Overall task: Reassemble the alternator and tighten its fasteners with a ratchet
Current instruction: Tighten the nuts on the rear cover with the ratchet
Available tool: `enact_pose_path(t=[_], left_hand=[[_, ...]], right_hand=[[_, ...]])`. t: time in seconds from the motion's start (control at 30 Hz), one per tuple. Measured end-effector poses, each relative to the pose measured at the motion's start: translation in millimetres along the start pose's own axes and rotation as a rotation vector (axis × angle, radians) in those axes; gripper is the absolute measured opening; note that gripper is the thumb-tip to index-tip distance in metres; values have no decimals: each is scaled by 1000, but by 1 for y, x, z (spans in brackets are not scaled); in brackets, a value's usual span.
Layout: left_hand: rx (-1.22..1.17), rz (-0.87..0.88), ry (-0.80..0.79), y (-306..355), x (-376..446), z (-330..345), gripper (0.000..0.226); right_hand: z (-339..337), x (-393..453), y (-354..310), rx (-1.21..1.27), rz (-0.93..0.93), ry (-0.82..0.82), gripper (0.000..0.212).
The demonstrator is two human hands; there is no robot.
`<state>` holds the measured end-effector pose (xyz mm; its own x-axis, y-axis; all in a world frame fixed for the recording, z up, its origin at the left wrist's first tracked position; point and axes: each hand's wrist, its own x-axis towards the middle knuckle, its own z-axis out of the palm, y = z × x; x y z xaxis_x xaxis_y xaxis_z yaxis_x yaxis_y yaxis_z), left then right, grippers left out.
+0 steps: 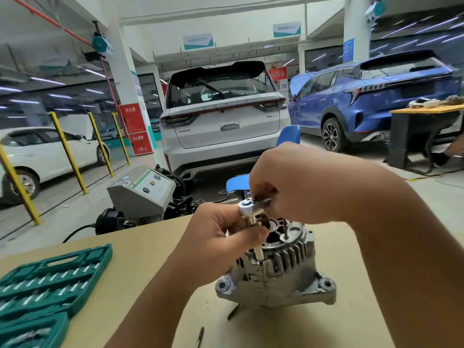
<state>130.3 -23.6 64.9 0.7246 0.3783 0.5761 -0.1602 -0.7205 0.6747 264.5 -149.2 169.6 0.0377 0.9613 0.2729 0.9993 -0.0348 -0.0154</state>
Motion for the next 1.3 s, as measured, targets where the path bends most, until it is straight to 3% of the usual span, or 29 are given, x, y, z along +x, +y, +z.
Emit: enact_pose_path(t=[0.07, 0.23, 0.4, 0.43, 0.6, 0.73, 0.83, 0.93, 1.0, 1.13, 1.3], left_hand=[[16, 18, 37, 0, 1, 4, 12], [-6, -9, 2, 5, -2, 1, 7], [15, -18, 160, 8, -1, 15, 27], [39, 1, 170, 10, -1, 18, 27], [42, 13, 67, 12, -5, 6, 28], [30, -2, 140, 11, -3, 13, 17], [61, 49, 121, 11, -4, 15, 17], [42, 13, 75, 9, -6, 7, 9], [27, -8, 128, 6, -6, 6, 8], [48, 15, 164, 3, -4, 12, 15], [21, -32, 65, 5, -7, 2, 5]], right_hand=[[0, -1, 0, -31, -12, -12, 3], [-6, -2, 3, 81, 4, -43, 27], [-1, 0, 0, -1, 4, 4, 8], [-3, -2, 1, -9, 6, -11, 13], [-6, -2, 4, 102, -1, -16, 25], [-3, -1, 2, 40, -19, -4, 8], [-8, -5, 3, 52, -14, -57, 21], [-5, 0, 3, 106, -3, 9, 30], [-1, 4, 0, 91, -7, 49, 25], [-2, 0, 1, -4, -45, -22, 7], [-1, 5, 5, 129, -20, 63, 29]])
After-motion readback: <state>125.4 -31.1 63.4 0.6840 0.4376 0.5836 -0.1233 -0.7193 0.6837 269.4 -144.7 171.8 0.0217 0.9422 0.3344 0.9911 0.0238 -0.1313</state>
